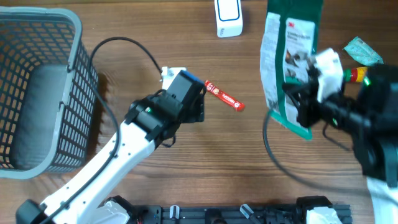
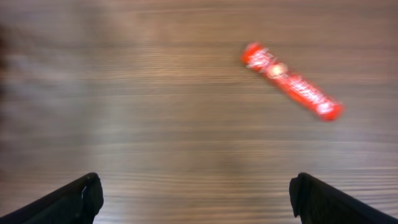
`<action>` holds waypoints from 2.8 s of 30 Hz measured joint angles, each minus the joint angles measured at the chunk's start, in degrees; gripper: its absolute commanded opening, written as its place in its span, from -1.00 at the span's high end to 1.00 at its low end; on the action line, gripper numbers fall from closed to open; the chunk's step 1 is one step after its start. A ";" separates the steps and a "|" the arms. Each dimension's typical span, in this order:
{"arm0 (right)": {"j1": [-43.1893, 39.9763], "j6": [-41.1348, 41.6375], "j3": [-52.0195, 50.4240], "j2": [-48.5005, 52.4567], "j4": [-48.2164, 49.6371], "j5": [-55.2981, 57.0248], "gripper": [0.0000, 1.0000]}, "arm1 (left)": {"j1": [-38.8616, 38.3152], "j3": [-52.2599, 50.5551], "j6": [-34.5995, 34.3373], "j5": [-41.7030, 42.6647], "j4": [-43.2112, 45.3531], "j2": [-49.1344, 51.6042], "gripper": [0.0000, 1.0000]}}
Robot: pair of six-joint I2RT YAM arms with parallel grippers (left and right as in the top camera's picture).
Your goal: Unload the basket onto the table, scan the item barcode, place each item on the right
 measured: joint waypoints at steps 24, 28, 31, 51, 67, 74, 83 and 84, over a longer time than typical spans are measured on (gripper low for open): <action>18.29 2.49 -0.68 10.95 14.16 6.95 0.91 | -3.19 0.00 -12.37 -17.35 -16.17 -19.93 -1.00; 18.27 4.20 -0.66 10.95 15.17 7.08 0.91 | -3.19 0.00 -12.39 -17.35 -16.15 -19.61 -1.00; 18.05 8.72 -0.66 10.95 14.49 4.74 0.91 | -3.19 0.00 -12.57 -17.35 -16.15 -19.52 -1.00; 0.96 14.95 -0.61 10.95 -0.46 -35.34 0.92 | -3.19 0.00 -12.79 -17.40 -16.15 -19.47 -1.00; 1.05 -1.55 -0.61 11.10 -1.81 -25.22 0.91 | -3.19 0.00 -12.76 -17.53 -16.17 -19.47 -1.00; 1.29 -9.97 -0.44 17.00 16.72 -14.49 0.91 | -3.19 0.00 -12.79 -17.55 -16.17 -19.47 -1.00; 1.97 -11.37 -0.52 34.86 41.68 -8.41 0.91 | -3.19 0.00 -12.79 -17.51 -16.20 -19.47 -1.00; 2.54 -11.08 -0.42 38.51 48.76 -5.53 0.92 | -3.19 0.00 -12.79 -17.55 -16.17 -19.45 -1.00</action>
